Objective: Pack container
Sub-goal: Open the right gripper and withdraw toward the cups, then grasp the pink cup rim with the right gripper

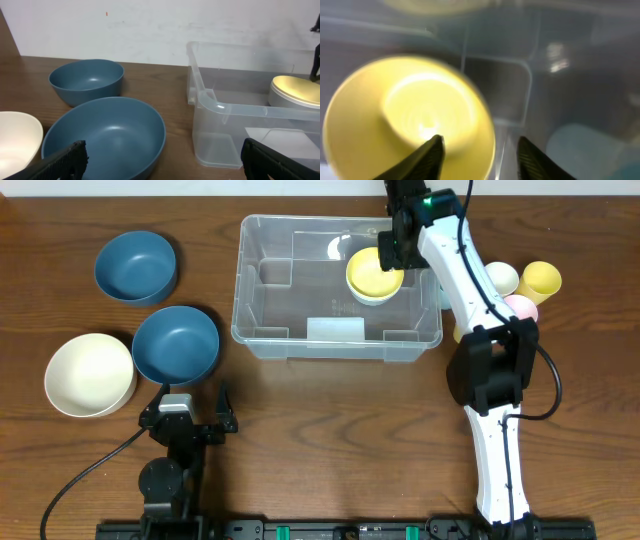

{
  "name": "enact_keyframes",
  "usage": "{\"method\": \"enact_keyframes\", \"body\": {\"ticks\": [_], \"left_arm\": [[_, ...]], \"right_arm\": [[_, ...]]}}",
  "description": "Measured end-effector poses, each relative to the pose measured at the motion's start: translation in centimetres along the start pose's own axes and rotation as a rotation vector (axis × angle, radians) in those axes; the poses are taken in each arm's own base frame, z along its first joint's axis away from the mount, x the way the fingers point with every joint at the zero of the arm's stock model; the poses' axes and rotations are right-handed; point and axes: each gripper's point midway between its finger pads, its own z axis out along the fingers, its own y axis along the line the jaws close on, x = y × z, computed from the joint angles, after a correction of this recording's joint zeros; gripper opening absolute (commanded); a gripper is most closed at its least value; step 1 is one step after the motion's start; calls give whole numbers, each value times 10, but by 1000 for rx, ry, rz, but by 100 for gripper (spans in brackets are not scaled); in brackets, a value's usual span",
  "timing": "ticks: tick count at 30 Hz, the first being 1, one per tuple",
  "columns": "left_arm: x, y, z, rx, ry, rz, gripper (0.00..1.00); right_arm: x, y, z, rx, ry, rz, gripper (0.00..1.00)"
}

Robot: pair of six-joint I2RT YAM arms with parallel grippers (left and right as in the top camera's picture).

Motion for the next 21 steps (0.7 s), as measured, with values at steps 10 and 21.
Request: {"method": "enact_keyframes", "body": {"ticks": [10,21], "left_arm": [[0,0,0,0,0,0,98],[0,0,0,0,0,0,98]], "right_arm": [[-1,-9,-185,-97,-195,23,82],[44,-143,-216,14,-82,328,86]]}}
